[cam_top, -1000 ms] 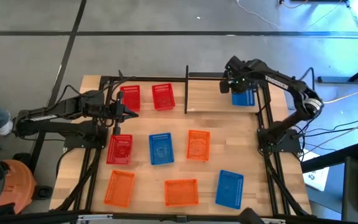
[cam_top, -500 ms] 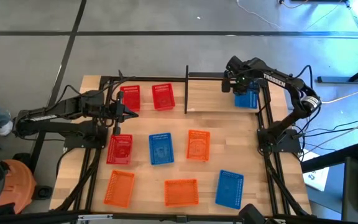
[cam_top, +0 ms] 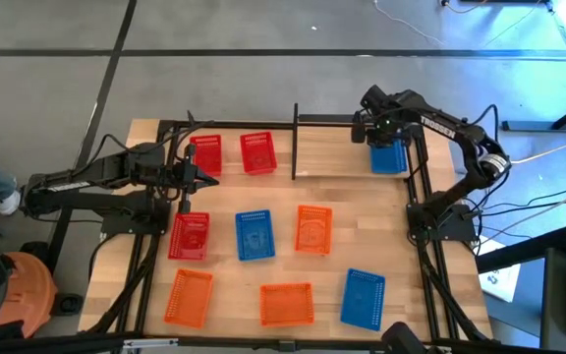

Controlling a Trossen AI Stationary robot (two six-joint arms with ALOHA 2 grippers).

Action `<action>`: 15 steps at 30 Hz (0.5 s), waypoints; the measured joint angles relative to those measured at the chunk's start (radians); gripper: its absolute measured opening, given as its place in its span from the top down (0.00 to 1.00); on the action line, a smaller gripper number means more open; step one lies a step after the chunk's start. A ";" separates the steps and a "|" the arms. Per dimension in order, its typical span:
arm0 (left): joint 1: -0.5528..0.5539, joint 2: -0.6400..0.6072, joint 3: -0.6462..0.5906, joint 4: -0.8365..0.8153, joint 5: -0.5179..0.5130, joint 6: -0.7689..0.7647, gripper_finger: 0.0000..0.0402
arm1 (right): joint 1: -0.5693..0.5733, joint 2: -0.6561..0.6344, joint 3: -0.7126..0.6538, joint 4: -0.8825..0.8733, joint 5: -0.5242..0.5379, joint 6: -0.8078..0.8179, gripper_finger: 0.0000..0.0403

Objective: Stack baskets on shelf by color
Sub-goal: Stack the right blue basket on top of the blue basket on the shelf

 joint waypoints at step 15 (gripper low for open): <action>0.000 0.000 0.000 0.000 0.000 0.009 1.00 | 0.585 -0.282 0.302 -0.091 -0.077 -0.187 0.81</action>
